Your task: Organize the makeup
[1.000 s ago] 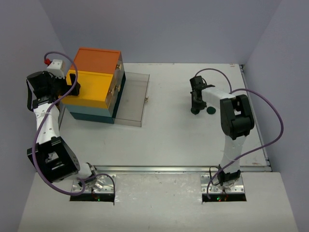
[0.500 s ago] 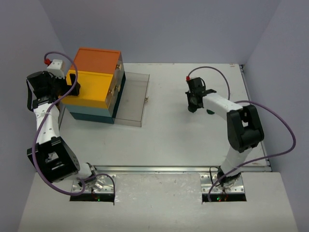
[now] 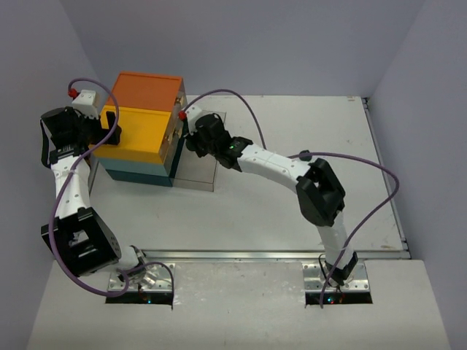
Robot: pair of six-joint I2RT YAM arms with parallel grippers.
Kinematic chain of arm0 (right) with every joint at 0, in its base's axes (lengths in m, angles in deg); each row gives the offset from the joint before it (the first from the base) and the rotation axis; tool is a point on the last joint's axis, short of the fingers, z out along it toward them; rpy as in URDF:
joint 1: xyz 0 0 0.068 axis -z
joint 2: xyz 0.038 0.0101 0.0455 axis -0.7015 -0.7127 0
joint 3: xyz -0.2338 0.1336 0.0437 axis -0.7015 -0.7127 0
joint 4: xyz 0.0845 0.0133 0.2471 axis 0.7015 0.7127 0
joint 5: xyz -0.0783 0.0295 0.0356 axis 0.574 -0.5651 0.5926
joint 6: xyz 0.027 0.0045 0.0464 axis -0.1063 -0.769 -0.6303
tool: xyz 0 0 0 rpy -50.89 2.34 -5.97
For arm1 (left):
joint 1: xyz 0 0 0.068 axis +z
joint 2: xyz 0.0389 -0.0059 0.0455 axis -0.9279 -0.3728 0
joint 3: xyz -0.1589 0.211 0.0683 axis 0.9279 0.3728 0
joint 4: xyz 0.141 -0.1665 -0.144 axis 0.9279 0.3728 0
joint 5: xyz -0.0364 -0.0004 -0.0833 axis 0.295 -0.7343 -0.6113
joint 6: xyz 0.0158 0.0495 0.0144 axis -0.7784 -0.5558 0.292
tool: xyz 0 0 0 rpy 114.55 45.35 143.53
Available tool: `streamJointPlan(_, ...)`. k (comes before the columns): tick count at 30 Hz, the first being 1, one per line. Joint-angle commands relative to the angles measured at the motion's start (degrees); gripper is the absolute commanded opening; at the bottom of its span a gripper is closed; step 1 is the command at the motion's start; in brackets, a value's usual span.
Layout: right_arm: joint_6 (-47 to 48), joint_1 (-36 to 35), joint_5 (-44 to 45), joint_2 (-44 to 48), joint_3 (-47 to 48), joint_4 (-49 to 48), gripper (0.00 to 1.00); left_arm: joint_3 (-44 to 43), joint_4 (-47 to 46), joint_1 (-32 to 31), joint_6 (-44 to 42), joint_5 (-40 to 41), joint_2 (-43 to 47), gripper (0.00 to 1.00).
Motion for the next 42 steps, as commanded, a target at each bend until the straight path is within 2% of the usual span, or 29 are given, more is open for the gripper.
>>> streamJointPlan(1,-1.8,0.8,-2.8,-6.1,8.5,5.4,0.0,2.0,8.1,-0.3,-3.1,2.0,0.1,0.94)
streamJointPlan(2,-1.7,0.7,-4.1,-7.5,9.7,6.1,0.02,2.1,8.0,-0.3,-3.0,1.8,0.0,0.94)
streamJointPlan(5,-1.0,0.8,-9.9,-9.9,12.7,9.4,0.32,2.3,7.8,-0.3,-3.1,1.6,-0.2,0.94)
streamJointPlan(8,-1.4,0.7,-11.4,-8.9,12.2,9.1,0.49,2.4,7.7,-0.3,-3.3,2.2,-0.7,0.94)
streamJointPlan(13,-1.2,0.9,-10.8,-5.9,11.3,9.1,0.56,2.4,7.6,-0.3,-3.3,2.3,-0.4,0.95)
streamJointPlan(16,-1.7,2.0,-5.9,-2.2,9.4,10.9,0.57,2.4,7.5,-0.3,-3.4,2.4,-0.4,0.95)
streamJointPlan(19,-5.8,9.4,1.3,6.8,1.1,14.5,0.64,2.5,7.5,-0.3,-3.8,2.6,-0.4,0.95)
streamJointPlan(21,-8.6,14.6,1.5,13.5,-7.1,15.3,0.67,2.6,7.4,-0.3,-4.0,2.6,-0.3,0.95)
streamJointPlan(23,-11.5,20.9,2.3,17.1,-11.1,16.7,0.67,2.7,7.2,-0.3,-4.0,2.5,-0.3,0.95)
streamJointPlan(25,-14.7,32.2,3.0,20.3,-18.2,17.7,0.67,3.5,5.8,-0.3,-3.4,2.0,-0.4,0.95)
streamJointPlan(28,-17.0,41.5,2.5,20.4,-22.5,18.8,0.74,3.6,5.2,-0.3,-2.6,1.3,-0.9,0.95)
streamJointPlan(34,-23.5,51.7,-1.5,19.1,-27.6,17.9,0.75,4.3,4.3,-0.3,-2.8,3.3,-0.4,0.95)
streamJointPlan(42,-27.4,54.9,-7.6,14.5,-29.4,16.0,0.73,5.0,2.4,-0.3,-1.5,3.2,-1.0,0.95)
